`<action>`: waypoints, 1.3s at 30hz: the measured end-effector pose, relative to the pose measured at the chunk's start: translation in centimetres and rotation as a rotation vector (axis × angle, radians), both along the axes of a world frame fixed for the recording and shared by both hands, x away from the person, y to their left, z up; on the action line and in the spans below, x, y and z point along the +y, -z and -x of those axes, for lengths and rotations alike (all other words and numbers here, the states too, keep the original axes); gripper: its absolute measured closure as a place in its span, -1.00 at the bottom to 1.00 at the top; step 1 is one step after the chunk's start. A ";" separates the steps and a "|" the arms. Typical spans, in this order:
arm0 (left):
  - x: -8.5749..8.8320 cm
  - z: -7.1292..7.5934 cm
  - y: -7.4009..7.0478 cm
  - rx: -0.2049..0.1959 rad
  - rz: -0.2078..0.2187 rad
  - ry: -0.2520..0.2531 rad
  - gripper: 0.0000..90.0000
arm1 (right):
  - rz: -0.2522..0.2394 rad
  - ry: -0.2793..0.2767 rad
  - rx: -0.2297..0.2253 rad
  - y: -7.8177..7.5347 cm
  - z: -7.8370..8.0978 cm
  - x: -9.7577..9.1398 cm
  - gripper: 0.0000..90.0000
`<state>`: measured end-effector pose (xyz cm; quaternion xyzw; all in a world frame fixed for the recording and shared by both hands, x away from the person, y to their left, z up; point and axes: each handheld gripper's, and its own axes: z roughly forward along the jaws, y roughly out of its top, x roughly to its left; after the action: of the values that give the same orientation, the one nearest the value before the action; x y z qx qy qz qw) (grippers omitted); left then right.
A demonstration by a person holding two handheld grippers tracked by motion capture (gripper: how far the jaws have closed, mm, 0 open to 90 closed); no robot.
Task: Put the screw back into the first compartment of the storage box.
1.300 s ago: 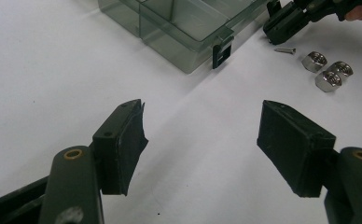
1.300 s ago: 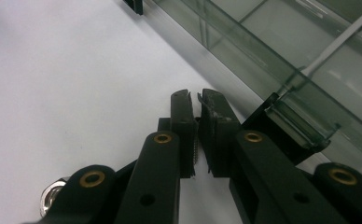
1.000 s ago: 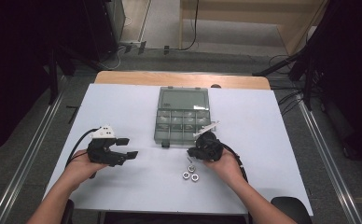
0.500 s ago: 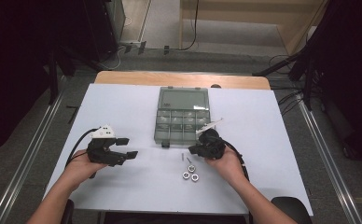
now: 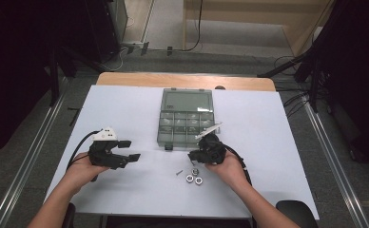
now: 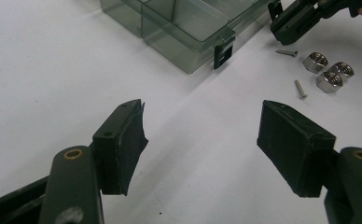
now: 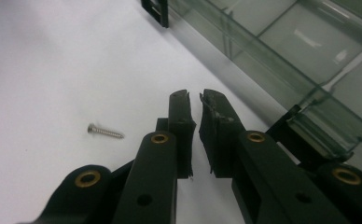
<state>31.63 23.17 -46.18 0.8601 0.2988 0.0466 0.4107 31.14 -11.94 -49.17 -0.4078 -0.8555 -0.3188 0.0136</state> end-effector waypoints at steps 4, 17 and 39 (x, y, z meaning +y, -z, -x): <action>0.0 0.0 0.0 -0.002 0.003 0.000 -0.30 | 0.013 -0.013 -0.002 0.1 0.3 0.1 0.70; 0.0 0.0 0.0 -0.001 -0.002 -0.002 -0.30 | 0.099 0.000 -0.048 0.6 1.1 1.0 0.96; 0.1 0.0 0.0 0.003 0.012 -0.006 -0.30 | -0.061 0.012 -0.017 -2.2 -0.5 -0.2 0.97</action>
<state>31.60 23.31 -46.15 0.8569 0.3023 0.0450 0.4152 31.60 -12.11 -46.97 -0.4097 -0.8430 -0.3482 0.0167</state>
